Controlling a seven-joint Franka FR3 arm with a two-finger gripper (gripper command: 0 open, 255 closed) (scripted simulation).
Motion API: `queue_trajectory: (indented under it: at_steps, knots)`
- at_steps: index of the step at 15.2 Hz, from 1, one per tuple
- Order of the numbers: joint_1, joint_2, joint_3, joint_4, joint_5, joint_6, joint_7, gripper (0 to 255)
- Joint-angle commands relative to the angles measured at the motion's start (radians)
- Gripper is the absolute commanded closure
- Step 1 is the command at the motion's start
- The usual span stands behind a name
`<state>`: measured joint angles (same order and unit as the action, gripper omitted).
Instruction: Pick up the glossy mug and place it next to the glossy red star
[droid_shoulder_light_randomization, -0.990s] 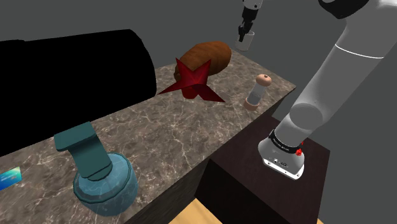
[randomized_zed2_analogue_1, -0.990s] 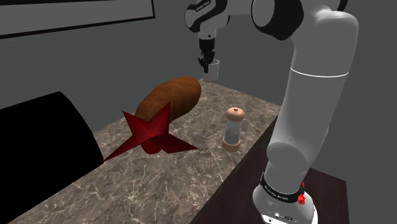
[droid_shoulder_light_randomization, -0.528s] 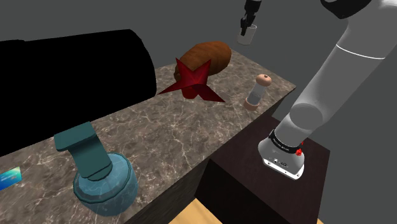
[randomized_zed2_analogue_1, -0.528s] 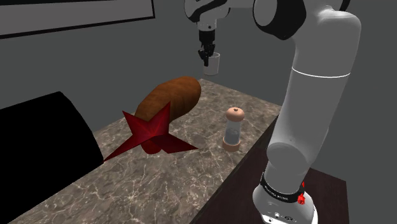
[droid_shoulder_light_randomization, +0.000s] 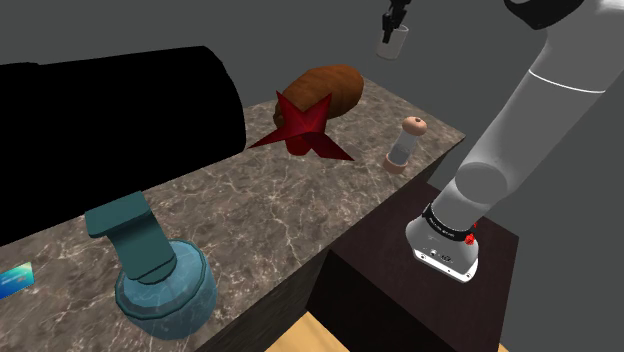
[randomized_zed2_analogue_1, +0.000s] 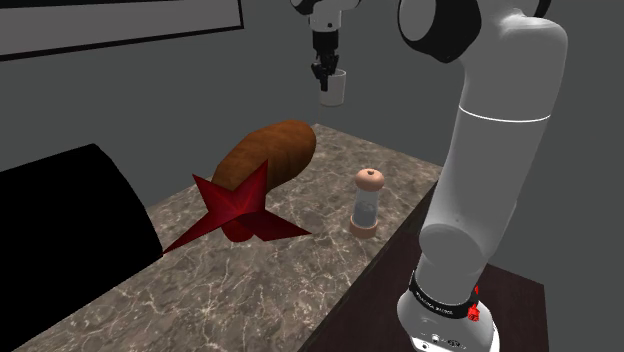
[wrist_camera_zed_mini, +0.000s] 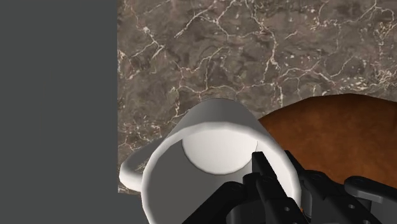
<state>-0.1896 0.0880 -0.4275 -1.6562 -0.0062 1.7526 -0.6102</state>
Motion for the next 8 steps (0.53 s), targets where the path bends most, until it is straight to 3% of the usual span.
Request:
queue_trajectory:
  at_steps: [1, 8]
  knots:
    - [-0.001, 0.002, -0.001, 0.027, 0.001, -0.026, -0.003, 255]
    - [-0.006, 0.018, -0.004, 0.141, 0.008, -0.125, -0.01, 255]
